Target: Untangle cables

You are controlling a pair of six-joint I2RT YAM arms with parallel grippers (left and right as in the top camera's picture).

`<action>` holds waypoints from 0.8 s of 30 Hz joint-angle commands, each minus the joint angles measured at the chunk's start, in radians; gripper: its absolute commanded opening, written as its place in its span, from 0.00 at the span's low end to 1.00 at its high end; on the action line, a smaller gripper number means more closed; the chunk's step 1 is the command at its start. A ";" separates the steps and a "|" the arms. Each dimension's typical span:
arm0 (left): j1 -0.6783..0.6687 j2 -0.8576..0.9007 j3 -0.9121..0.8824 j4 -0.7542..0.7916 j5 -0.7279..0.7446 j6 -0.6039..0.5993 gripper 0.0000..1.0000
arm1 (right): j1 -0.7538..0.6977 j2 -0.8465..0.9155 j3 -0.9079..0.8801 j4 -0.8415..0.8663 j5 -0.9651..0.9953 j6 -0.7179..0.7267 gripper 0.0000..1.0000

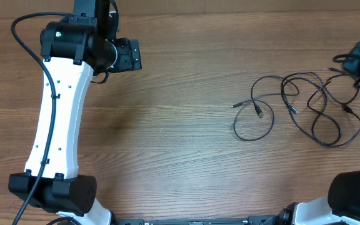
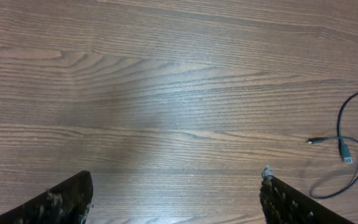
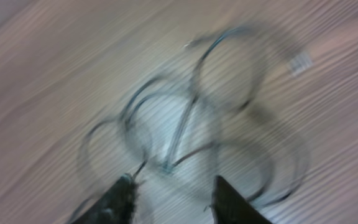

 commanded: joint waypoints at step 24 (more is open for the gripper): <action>0.004 -0.022 0.004 0.000 -0.006 0.015 0.85 | 0.339 0.000 -0.548 0.413 -0.262 0.378 0.92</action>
